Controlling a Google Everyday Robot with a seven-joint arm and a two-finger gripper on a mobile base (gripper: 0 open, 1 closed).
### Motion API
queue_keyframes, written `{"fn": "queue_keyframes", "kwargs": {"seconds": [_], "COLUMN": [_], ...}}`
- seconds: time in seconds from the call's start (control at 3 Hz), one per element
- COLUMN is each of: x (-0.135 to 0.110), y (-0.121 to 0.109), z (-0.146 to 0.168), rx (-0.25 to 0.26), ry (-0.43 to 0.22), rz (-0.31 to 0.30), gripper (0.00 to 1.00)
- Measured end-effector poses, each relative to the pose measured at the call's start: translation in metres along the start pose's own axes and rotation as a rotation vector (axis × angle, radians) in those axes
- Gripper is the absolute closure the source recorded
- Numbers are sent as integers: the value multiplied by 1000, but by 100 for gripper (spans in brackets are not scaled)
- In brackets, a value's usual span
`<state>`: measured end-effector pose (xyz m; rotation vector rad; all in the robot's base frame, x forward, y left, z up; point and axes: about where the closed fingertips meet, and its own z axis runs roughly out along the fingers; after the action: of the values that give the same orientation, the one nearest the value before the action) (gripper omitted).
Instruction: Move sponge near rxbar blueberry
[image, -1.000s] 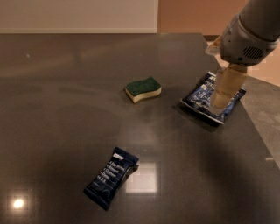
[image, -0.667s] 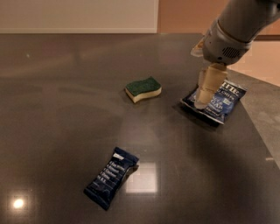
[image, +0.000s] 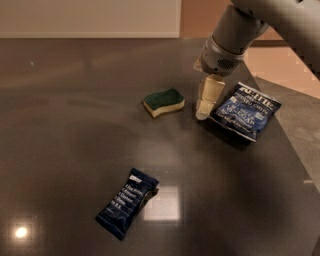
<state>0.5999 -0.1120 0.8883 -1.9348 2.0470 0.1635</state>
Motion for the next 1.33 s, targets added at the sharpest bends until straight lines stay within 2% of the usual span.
{"fn": "queue_keyframes", "kwargs": {"seconds": [0.33,1.0,1.33], "x": [-7,-53,-54], "y": [-14,-33,-33], "z": [18,73,77], "rx": [-18,-50,-52], "ry": [-3,-35,-32], "rz": [-2,10,10], "gripper": [0,0,0]}}
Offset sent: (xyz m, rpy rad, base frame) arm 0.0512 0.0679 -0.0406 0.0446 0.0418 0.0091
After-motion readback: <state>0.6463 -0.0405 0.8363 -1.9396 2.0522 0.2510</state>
